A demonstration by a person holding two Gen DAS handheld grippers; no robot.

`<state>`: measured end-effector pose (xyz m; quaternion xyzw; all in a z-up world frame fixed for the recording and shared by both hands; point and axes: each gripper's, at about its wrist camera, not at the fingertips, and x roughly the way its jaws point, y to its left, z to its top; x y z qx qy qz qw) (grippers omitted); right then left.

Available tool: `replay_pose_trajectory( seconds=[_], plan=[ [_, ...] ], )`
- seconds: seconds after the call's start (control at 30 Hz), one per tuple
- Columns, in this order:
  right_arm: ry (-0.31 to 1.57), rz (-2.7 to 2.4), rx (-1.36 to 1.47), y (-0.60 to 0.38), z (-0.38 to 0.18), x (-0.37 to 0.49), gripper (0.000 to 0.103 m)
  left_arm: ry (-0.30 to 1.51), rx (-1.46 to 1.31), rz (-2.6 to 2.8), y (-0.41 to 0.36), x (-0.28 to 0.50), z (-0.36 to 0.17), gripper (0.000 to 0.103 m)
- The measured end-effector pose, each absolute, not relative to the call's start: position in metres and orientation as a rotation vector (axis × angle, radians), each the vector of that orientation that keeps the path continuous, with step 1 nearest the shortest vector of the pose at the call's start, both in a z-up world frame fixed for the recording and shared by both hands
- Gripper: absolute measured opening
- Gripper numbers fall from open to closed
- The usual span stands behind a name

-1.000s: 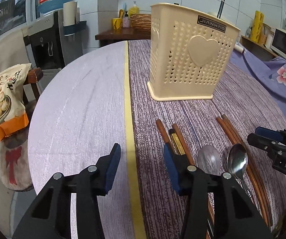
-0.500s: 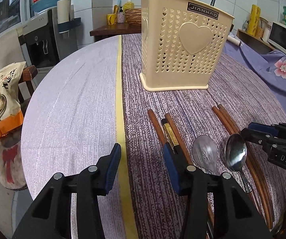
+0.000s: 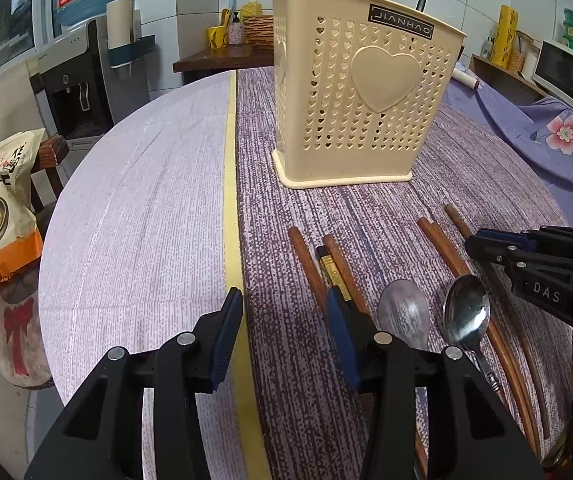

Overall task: Organize utensils
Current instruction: 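Move both tools back down to the remaining utensils on the table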

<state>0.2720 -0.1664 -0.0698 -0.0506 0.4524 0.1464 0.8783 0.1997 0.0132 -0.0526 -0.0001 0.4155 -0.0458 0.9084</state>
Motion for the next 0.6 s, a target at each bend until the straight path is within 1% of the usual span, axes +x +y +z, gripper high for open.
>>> replay_pose_trajectory(
  seconds=[0.17,0.6],
  plan=[
    [0.936,0.307,-0.11,-0.168,-0.07,0.27,0.015,0.866,0.013,-0.099,0.007,0.204,-0.055,0.041],
    [0.943,0.291,-0.107,-0.167,-0.07,0.275,0.015,0.909,0.047,-0.065,0.006,0.213,-0.057,0.04]
  ],
)
